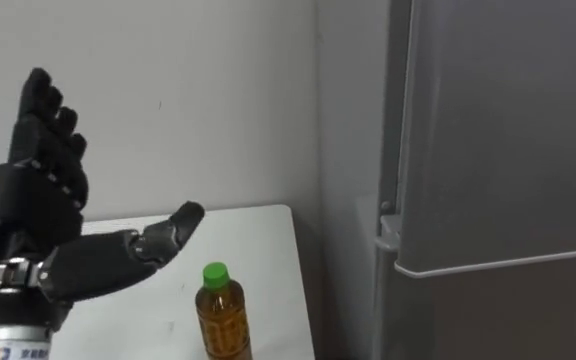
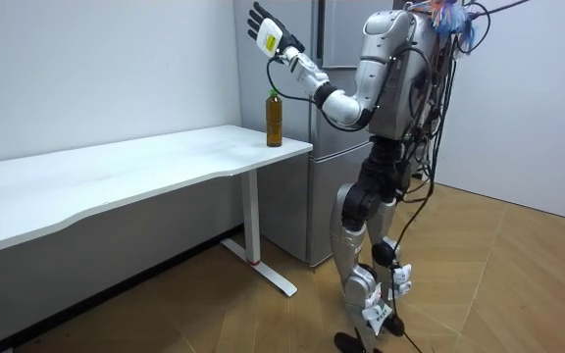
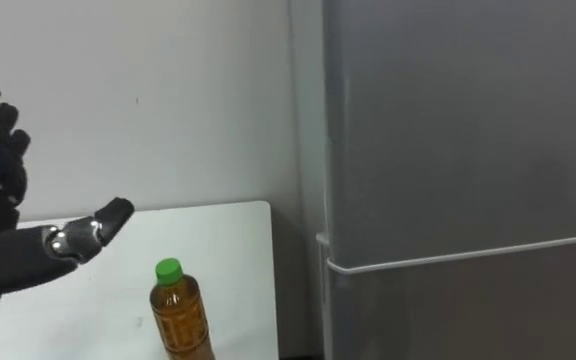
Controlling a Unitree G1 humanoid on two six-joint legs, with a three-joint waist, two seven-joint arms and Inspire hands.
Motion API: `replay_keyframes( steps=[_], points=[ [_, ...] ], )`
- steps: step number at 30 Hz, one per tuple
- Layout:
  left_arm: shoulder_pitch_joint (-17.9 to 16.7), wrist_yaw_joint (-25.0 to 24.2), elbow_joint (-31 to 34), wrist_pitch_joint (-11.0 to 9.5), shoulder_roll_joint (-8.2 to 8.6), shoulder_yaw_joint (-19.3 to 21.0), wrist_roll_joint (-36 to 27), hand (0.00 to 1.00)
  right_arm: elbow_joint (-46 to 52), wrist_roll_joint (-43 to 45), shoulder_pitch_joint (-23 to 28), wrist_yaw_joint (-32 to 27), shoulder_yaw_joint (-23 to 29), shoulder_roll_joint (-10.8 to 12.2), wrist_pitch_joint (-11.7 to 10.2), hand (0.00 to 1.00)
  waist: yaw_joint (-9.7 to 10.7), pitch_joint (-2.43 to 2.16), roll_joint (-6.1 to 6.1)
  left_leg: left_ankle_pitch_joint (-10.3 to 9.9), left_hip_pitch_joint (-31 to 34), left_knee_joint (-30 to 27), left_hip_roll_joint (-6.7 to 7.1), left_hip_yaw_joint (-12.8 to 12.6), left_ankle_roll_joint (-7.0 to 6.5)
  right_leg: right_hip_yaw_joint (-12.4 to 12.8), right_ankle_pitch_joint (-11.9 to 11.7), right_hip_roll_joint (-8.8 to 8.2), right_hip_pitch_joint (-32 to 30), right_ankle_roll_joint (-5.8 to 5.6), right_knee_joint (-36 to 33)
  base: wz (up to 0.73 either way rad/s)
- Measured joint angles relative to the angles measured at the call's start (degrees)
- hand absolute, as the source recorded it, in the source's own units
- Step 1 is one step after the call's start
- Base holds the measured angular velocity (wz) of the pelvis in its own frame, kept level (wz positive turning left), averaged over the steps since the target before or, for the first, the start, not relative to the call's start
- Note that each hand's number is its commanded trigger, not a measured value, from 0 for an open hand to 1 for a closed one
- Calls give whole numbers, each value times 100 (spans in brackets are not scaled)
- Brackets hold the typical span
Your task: Put the bottle in the upper fridge
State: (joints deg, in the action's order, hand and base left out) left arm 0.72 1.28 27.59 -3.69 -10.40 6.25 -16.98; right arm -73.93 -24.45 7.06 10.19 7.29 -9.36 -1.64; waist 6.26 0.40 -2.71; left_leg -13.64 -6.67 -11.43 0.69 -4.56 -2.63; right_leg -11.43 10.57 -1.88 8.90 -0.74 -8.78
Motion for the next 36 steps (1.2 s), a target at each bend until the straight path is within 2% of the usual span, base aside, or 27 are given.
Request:
replay_keyframes(
  steps=[4,11,13,18,24,30,36],
  points=[
    [247,-252,36,180,19,-179,-28,0,-49,-4,-31,0,3,-1,3,0,11,-22,-30,-5,36,-18,-2,9,-7,9,0,0,-14,0,2,0],
    [787,-550,284,186,85,-353,-36,0,-206,-3,-146,12,3,0,-32,0,189,-30,-45,-6,45,-33,-1,-2,-8,24,-1,1,-19,1,1,0],
    [845,-614,333,186,100,-454,-37,0,-217,-21,-150,39,-2,-7,-57,0,232,-36,-64,-6,37,-28,-1,-2,-8,24,-1,2,-18,1,3,0],
    [845,-958,416,186,148,-836,-263,0,-223,-39,-192,43,-69,-13,-93,0,291,-40,-92,-5,105,-17,-4,-4,-8,34,-1,8,-103,2,-6,-3],
    [845,-1422,416,211,201,-1163,-375,0,-402,-11,-348,46,-161,-43,-76,0,307,-16,-58,-5,99,-10,-4,-37,-8,59,-1,5,-114,2,-7,0],
    [844,-1586,393,298,185,-1321,-598,0,-473,36,-442,103,-186,-60,-16,0,323,10,-18,-5,119,-10,-4,-72,-8,55,-1,2,-131,2,-4,0],
    [843,-1728,392,401,148,-1686,-592,0,-473,49,-520,103,-336,-114,-10,0,377,31,-65,-5,153,-16,-4,-69,-8,38,-2,2,-146,2,2,1]
  ],
)
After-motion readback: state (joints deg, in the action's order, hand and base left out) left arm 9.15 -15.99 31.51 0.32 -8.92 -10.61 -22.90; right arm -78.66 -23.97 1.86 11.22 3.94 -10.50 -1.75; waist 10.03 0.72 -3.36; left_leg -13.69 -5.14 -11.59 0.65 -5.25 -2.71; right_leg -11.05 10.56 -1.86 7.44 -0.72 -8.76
